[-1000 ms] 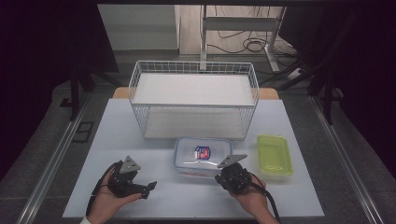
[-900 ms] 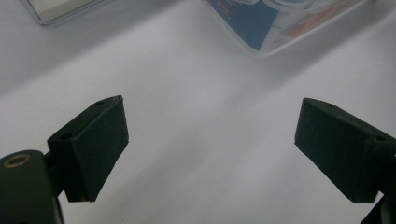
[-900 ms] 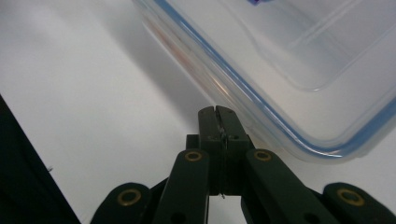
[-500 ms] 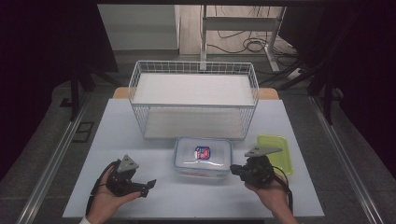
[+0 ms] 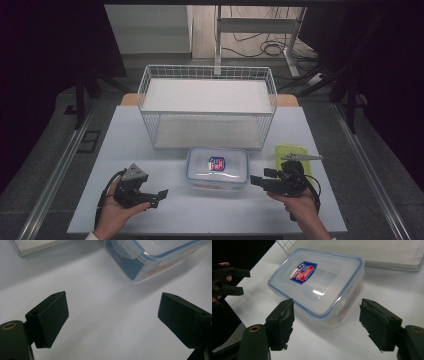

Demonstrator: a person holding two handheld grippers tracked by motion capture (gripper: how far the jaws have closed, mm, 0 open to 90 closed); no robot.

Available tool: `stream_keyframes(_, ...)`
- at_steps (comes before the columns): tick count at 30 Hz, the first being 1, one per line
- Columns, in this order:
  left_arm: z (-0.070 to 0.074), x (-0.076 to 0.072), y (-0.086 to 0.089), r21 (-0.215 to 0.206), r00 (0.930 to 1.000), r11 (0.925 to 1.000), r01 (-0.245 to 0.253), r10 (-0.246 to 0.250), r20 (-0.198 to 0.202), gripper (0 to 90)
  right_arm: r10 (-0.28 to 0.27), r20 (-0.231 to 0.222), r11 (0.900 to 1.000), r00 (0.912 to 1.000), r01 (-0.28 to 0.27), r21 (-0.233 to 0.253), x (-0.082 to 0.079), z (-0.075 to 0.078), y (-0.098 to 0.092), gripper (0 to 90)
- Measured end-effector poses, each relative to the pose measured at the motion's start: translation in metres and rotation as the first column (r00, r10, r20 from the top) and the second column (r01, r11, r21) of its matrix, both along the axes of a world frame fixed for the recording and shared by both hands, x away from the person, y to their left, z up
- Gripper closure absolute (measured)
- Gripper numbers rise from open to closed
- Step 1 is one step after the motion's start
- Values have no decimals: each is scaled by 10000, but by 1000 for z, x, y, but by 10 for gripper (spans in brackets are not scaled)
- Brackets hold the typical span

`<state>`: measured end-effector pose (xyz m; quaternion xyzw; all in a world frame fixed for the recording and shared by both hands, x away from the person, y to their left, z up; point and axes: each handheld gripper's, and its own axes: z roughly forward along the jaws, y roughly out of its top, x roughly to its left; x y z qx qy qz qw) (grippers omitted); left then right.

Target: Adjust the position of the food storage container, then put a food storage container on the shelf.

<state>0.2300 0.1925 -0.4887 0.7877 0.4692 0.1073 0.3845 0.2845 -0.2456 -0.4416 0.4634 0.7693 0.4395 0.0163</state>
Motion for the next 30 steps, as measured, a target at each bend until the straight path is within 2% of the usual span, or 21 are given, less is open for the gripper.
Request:
stream_keyframes(13,5,7,-4,-771,9999,9970,91,-100,-110,93,27,-48,9995,10000,-25,322,1,0,-3,235)
stream_keyframes(16,7,8,-4,-930,9999,9956,75,-87,-123,91,20,-66,9995,10000,-18,325,1,-1,-3,231)
stream_keyframes(17,8,9,-4,-1120,9998,9937,64,-87,-203,90,16,-92,9994,10000,-13,333,3,-1,-3,228)
stream_keyframes(20,8,14,-4,-1333,9994,9911,-20,-25,-333,75,73,-91,9994,9999,-70,328,3,-1,-1,225)
stream_keyframes(24,8,27,-5,-2089,9964,9778,-129,-48,-842,68,84,-114,9995,9999,-81,311,6,-2,1,223)
stream_keyframes(27,8,34,-7,-2266,9945,9739,-164,-75,-1042,69,137,-156,9996,9998,-133,242,8,-4,4,220)
stream_keyframes(30,6,44,-11,-2902,9875,9568,-163,-301,-1546,73,184,-156,9996,9997,-181,196,8,-5,5,220)
